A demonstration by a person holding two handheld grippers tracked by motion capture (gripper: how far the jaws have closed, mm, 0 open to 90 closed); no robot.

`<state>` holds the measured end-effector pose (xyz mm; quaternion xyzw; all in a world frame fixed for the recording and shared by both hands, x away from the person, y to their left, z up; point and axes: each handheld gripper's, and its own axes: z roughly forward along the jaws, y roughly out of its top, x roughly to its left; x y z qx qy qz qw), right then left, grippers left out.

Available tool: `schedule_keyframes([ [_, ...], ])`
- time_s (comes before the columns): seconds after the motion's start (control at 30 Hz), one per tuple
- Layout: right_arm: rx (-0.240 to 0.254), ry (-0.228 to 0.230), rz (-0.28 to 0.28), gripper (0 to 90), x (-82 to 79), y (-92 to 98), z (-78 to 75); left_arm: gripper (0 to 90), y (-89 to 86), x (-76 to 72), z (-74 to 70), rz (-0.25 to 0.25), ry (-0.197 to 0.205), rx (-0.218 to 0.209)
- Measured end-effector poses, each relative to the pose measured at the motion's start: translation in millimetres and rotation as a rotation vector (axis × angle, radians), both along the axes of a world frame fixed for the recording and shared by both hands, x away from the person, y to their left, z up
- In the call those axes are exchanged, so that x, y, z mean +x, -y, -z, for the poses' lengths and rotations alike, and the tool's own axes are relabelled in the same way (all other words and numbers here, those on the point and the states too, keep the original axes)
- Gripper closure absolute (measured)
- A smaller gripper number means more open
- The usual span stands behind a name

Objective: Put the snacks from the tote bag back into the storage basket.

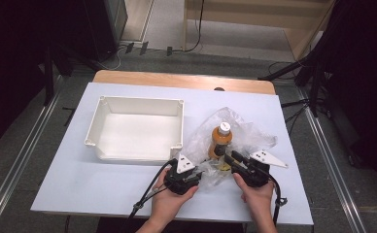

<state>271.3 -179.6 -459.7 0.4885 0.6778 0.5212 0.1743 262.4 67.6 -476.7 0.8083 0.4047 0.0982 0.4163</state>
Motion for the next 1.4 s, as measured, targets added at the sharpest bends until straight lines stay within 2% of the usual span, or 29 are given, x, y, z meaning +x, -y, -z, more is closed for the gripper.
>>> schedule_keyframes([
  [0.07, 0.011, 0.082, 0.005, 51.8, -6.1, -0.2, -14.0, 75.7, -0.1, -0.4, 0.2, 0.001, 0.003, 0.003],
  [0.13, 0.011, 0.132, 0.011, 43.4, -8.3, -2.4, -23.0, 78.0, 1.1, -1.3, 0.7, -0.005, 0.010, 0.002],
  [0.23, 0.008, 0.121, 0.022, 30.9, -3.8, -9.5, -30.5, 79.4, 2.1, -2.3, 1.0, -0.001, 0.015, 0.013],
  [0.37, -0.006, 0.102, 0.049, 24.9, 7.1, -20.6, -27.7, 79.5, 1.6, -1.7, 1.1, 0.001, 0.007, 0.010],
  [0.47, 0.012, 0.096, 0.061, 21.0, 19.5, -30.1, -25.9, 79.7, 1.5, -1.9, 1.2, 0.003, 0.009, 0.011],
  [0.6, -0.004, 0.101, 0.088, 21.0, 31.2, -42.5, -23.8, 80.1, 0.6, -1.8, 1.0, 0.006, 0.004, 0.009],
  [0.73, -0.002, 0.111, 0.108, 28.0, 36.5, -46.1, -20.1, 80.3, 0.0, -1.9, 0.9, 0.008, 0.003, 0.008],
  [0.9, -0.004, 0.122, 0.102, 30.2, 36.7, -47.0, -18.5, 80.6, 0.5, -1.9, 0.9, 0.009, 0.005, 0.011],
  [1.07, -0.047, 0.138, 0.127, 31.2, 31.8, -49.6, -20.9, 80.8, 0.8, -1.6, 1.2, 0.007, 0.003, 0.006],
  [1.13, -0.083, 0.154, 0.138, 31.2, 28.8, -51.3, -23.4, 81.2, 1.0, -1.6, 1.3, 0.006, 0.006, 0.005],
  [1.27, -0.045, 0.158, 0.136, 31.3, 24.7, -47.8, -32.6, 83.5, 1.8, -1.9, 1.1, 0.002, 0.009, 0.016],
  [1.4, -0.045, 0.156, 0.137, 31.4, 21.8, -45.1, -47.2, 83.8, 2.0, -1.8, 1.1, 0.001, 0.007, 0.016],
])
